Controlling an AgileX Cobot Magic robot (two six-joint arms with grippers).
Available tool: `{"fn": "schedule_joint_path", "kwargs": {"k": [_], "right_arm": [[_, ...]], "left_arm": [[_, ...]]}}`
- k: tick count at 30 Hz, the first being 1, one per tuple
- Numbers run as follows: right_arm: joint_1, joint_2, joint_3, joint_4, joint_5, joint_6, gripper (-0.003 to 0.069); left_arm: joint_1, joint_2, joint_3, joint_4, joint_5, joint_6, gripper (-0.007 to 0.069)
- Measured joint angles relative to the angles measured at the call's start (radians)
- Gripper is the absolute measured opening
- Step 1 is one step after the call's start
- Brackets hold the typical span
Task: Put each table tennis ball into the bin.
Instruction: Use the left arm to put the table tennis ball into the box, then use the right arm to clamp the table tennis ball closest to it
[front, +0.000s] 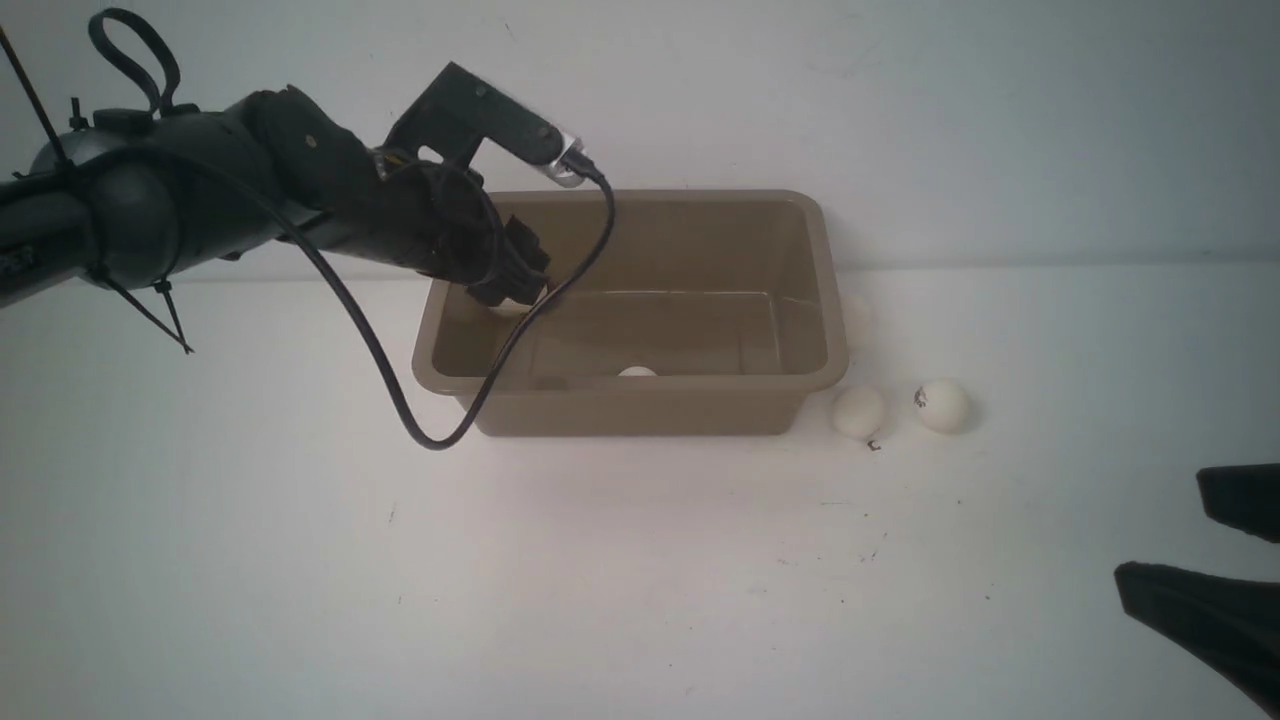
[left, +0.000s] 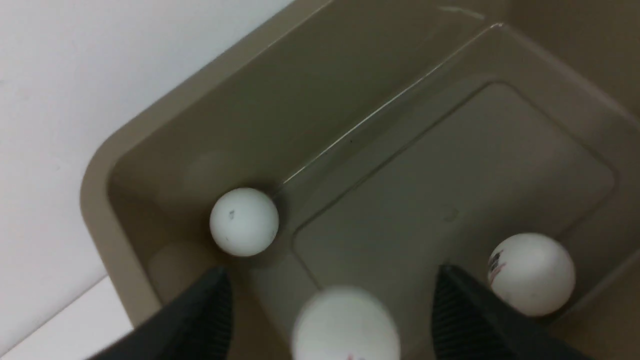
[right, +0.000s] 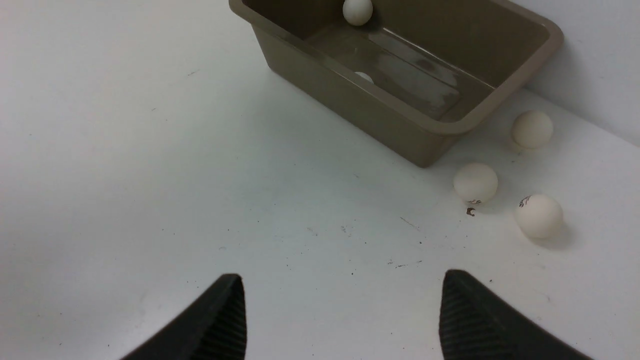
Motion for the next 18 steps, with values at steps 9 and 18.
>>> {"fn": "schedule_joint_path", "kwargs": {"k": [9, 18], "right_arm": [[0.0, 0.0, 0.0, 0.0, 0.004, 0.0, 0.0472], [0.0, 0.0, -0.031, 0.003, -0.03, 0.004, 0.0472]], "left_arm": [[0.003, -0.142, 0.001, -0.085, -0.002, 0.0, 0.0519], [0.114, -0.399, 0.0, -0.076, 0.134, -0.035, 0.0489]]}}
